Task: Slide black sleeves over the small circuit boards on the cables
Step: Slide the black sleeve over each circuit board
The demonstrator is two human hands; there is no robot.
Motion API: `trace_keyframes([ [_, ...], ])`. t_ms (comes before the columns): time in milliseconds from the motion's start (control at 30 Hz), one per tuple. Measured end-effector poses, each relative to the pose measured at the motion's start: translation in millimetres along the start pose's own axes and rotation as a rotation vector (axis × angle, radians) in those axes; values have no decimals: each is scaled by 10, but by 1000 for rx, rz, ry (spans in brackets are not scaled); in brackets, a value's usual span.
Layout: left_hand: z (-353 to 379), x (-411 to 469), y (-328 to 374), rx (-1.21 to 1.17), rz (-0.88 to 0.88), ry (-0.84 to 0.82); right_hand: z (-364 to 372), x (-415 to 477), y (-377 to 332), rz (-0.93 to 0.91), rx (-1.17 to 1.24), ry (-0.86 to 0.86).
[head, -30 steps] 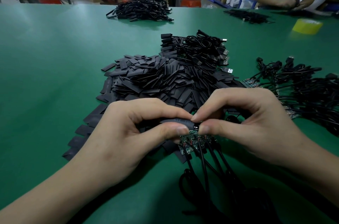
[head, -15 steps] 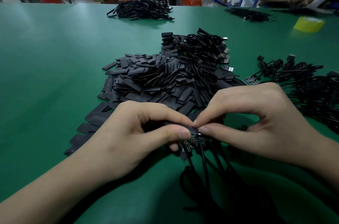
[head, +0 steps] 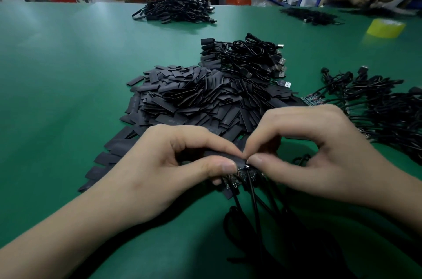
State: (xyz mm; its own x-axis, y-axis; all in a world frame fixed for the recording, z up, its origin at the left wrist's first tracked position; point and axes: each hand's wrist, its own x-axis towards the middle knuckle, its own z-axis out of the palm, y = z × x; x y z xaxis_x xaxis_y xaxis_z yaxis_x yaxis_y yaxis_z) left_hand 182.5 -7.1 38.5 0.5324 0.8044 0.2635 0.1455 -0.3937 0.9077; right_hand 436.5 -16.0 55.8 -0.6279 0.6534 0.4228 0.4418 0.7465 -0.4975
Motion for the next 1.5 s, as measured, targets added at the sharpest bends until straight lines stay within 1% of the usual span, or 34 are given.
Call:
trace_keyframes([
  [33,-10,3,2,18,12,22,37,162,-124,30,22,12],
  [133,-39,22,11,114,61,90,60,168,-106,80,105,52],
  [200,-30,32,6,139,75,152,54,154,-88,112,178,124],
  [267,7,32,-3,102,54,249,137,171,-112,131,180,136],
  [333,52,24,-7,66,51,359,192,166,-122,140,139,210],
  [400,70,18,-2,114,83,450,213,174,-147,166,141,254],
  [433,68,14,8,168,105,468,231,173,-156,177,163,272],
  [533,54,-5,61,315,163,436,278,177,-172,231,230,294],
  [667,4,-5,126,558,240,419,269,177,-189,286,362,238],
  [767,-15,-5,153,643,263,430,267,182,-200,334,492,219],
  [867,-7,-15,156,669,286,425,266,196,-208,365,571,219],
  [967,-18,-17,145,695,294,412,264,195,-209,373,578,208],
  [1100,-45,-14,122,716,287,439,260,194,-207,389,585,179],
  [1333,-79,-11,123,710,236,477,216,196,-171,426,462,116],
  [1433,-72,-12,121,706,247,460,223,198,-170,436,564,109],
  [1500,-51,-11,111,715,270,447,244,204,-172,431,590,106],
])
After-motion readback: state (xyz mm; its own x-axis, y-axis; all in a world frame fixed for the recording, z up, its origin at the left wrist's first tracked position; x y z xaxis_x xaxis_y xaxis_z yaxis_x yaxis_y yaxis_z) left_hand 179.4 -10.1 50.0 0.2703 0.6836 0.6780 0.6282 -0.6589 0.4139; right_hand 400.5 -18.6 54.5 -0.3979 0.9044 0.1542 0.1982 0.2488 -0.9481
